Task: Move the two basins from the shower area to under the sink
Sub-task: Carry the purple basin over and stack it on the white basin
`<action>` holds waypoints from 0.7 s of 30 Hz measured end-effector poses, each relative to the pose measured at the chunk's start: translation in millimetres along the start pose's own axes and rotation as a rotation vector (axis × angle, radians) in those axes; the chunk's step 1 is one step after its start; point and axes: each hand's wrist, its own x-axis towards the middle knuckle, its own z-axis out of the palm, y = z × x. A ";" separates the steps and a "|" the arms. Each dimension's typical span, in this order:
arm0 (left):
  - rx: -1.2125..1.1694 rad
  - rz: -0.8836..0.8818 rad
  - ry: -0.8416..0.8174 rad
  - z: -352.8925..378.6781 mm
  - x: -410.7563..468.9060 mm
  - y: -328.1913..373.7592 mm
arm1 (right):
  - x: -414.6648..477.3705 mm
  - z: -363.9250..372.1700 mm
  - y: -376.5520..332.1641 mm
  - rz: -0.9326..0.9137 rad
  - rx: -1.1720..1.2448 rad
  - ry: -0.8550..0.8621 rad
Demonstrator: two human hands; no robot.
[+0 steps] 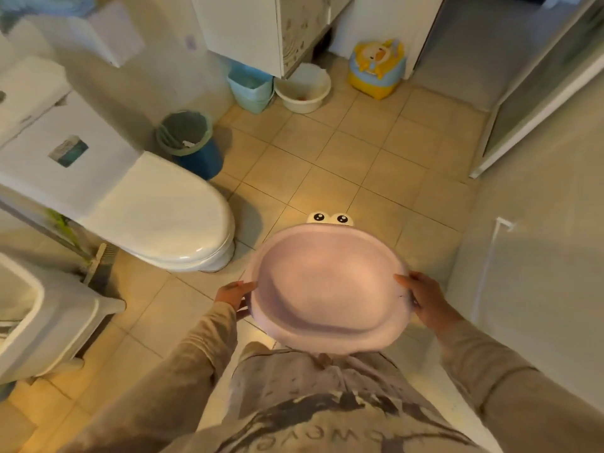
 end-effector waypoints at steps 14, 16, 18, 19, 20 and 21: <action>0.140 -0.021 -0.078 152.2 92.5 148.7 | 120.0 -43.4 -110.1 0.020 0.149 0.081; 0.159 -0.013 -0.093 176.5 108.0 182.4 | 141.4 -45.9 -131.0 0.048 0.153 0.109; 0.163 -0.014 -0.107 198.3 117.4 216.0 | 161.1 -48.3 -153.2 0.089 0.202 0.154; 0.163 -0.021 -0.122 208.0 121.9 232.5 | 170.2 -49.3 -164.7 0.098 0.224 0.164; 0.171 -0.028 -0.139 217.7 126.2 250.0 | 179.0 -50.0 -176.7 0.099 0.239 0.168; 0.182 -0.031 -0.152 227.4 130.8 267.3 | 187.6 -50.3 -188.3 0.098 0.247 0.177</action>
